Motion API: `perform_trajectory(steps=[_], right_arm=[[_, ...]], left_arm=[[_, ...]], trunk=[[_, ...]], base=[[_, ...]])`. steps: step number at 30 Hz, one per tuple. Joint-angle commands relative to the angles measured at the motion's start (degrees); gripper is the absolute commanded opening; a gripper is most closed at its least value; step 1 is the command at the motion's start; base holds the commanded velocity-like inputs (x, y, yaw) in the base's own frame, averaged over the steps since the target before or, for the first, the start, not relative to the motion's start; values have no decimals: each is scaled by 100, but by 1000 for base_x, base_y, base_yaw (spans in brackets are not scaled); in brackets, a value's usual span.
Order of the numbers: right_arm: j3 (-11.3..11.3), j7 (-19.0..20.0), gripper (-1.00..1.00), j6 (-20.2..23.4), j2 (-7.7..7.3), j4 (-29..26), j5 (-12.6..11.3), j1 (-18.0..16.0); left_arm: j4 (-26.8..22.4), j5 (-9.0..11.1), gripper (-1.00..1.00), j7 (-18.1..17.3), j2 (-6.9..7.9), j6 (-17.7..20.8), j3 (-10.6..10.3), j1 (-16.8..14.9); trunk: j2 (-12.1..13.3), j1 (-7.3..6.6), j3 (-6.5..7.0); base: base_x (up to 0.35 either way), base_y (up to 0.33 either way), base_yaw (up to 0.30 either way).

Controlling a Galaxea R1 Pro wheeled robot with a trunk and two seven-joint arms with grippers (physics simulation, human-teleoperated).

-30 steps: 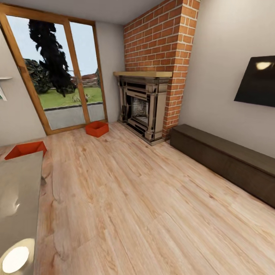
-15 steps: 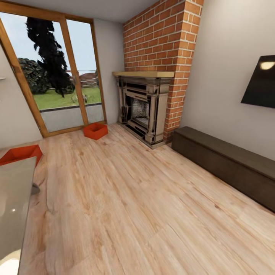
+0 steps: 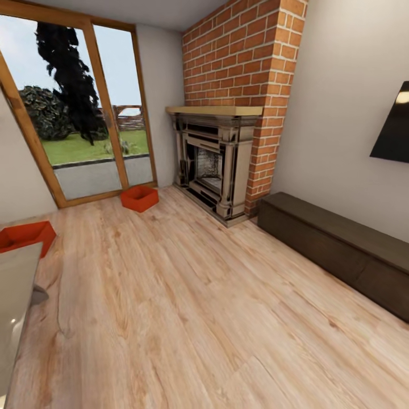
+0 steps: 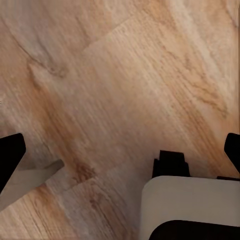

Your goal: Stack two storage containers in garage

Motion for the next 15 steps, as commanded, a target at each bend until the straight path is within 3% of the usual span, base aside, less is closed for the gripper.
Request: perform_trajectory(steps=[1,15], right_arm=[[12,2,100,-3,-1,0,31,-2],[12,2,100,-3,-1,0,31,-2]], left_arm=[[20,52,100,3,-3,-37,-49,-8],[19,52,100,3,-3,-37,-49,-8]], trunk=[[-2,3,-5],[-2,3,-5]], base=[[340,0,0],[340,0,0]])
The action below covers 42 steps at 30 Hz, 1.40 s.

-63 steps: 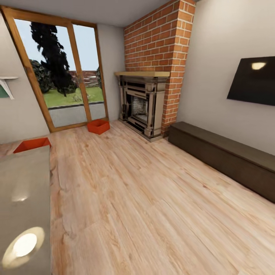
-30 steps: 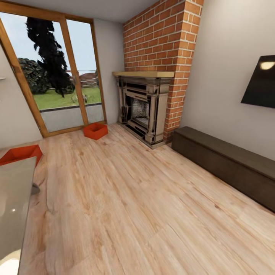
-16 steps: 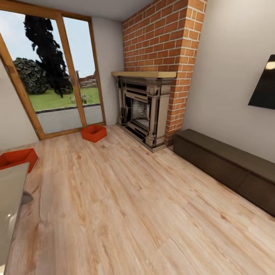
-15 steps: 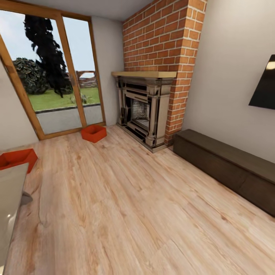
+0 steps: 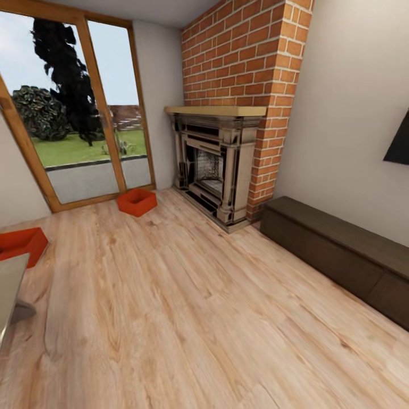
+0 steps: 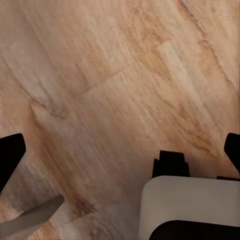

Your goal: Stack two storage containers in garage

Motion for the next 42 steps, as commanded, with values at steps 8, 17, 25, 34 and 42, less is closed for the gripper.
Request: perform_trajectory(steps=[8,17,25,34,42], right_arm=[[12,2,100,-3,-1,0,31,-5],[12,2,100,-3,-1,0,31,-4],[12,2,100,-11,-1,0,34,-5],[12,1,100,-11,-1,0,36,-6],[12,2,100,-11,-1,0,34,-4]], left_arm=[[21,52,100,3,-3,-37,-49,-8],[21,52,100,3,-3,-37,-49,-8],[21,52,100,3,-3,-37,-49,-8],[21,52,100,3,-3,-37,-49,-9],[22,52,100,3,-3,-37,-49,-8]], trunk=[[-2,3,-5],[-2,3,-5],[-2,3,-5],[-2,3,-5],[-2,3,-5]], base=[[340,0,0],[340,0,25],[340,0,212],[340,0,262],[340,0,202]])
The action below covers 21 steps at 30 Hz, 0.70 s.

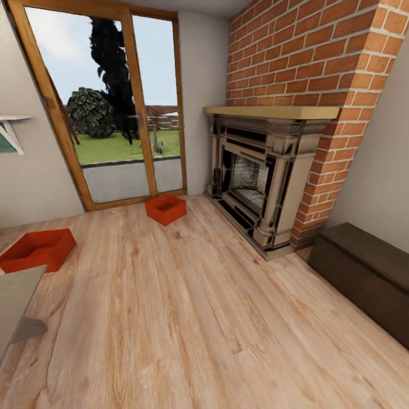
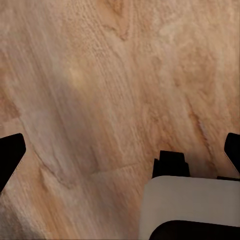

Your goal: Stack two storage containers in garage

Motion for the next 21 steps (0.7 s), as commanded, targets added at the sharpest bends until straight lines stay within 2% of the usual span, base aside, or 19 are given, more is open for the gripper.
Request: perform_trajectory(steps=[1,18,21], right_arm=[[11,3,100,-5,-3,0,30,-2],[19,2,100,-21,-2,0,72,-3],[17,-4,100,-21,-1,0,72,-5]], left_arm=[[21,52,100,1,-3,-37,-49,-8],[20,60,100,1,-3,-37,-49,-8],[20,60,100,1,-3,-37,-49,-8]], trunk=[[-2,3,-5],[-2,3,-5],[-2,3,-19]], base=[[340,0,26],[340,0,2],[340,0,128]])
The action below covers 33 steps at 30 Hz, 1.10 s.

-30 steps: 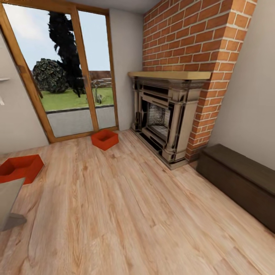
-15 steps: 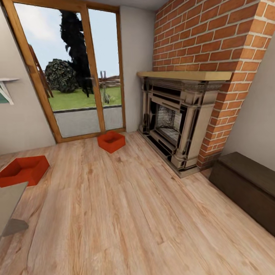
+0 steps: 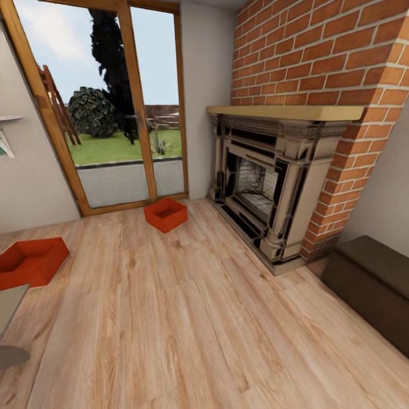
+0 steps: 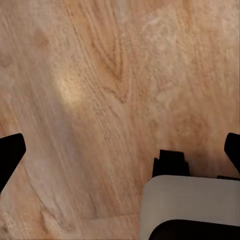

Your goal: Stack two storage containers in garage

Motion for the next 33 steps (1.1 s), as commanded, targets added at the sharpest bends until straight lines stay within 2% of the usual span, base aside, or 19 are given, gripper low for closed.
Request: perform_trajectory(steps=[1,24,33], right_arm=[[11,0,100,-5,-1,0,35,-1],[12,0,100,-5,-1,0,35,-1],[12,0,100,-5,-1,2,35,-2]], left_arm=[[22,52,100,1,-3,-37,-49,-10],[22,52,100,1,-3,-37,-49,-9],[22,52,100,1,-3,-38,-49,-9]], trunk=[[-2,3,-12],[-2,3,-163],[-2,3,-211]], base=[[340,0,190],[340,-1,193],[339,-96,157]])
